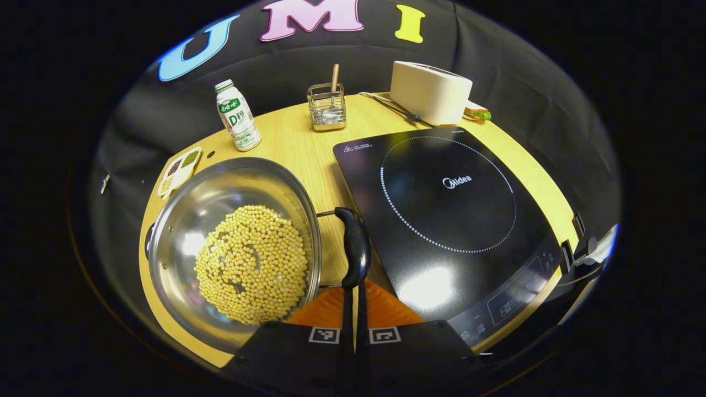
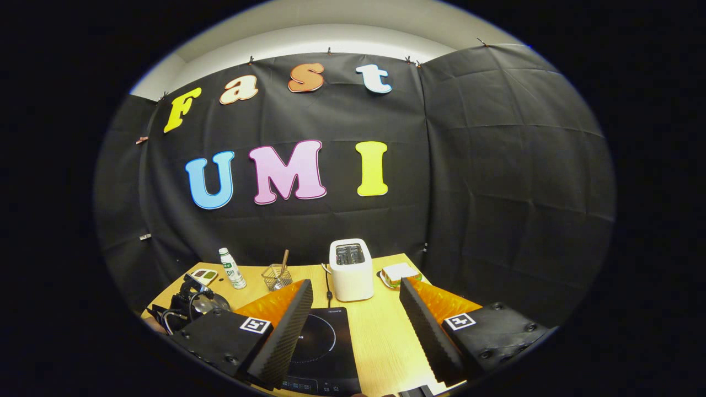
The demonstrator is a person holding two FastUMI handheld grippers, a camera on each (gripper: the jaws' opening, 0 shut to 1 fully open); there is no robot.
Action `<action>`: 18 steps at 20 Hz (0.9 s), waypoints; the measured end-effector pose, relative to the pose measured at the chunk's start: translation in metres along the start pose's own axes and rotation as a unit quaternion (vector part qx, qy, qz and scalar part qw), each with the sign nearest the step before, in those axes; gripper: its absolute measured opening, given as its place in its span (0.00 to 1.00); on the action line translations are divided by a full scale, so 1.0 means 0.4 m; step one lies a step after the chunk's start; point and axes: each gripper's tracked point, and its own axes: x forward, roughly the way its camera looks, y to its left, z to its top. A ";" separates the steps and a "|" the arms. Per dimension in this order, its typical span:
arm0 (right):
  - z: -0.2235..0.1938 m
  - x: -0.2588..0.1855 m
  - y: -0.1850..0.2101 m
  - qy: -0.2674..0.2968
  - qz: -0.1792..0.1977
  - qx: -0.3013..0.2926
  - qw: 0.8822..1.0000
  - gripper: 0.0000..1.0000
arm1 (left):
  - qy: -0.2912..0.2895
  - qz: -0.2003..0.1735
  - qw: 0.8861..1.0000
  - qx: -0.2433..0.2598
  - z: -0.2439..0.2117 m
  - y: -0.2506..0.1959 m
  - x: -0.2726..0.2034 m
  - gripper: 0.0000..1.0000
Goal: First push the handle of the pot to place it horizontally, then grasp the pot with both hands and set it on the induction cooktop.
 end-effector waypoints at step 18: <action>-0.025 0.027 -0.016 0.017 0.011 0.005 1.000 0.98 | -0.030 0.009 0.999 -0.021 0.104 0.000 0.035 0.05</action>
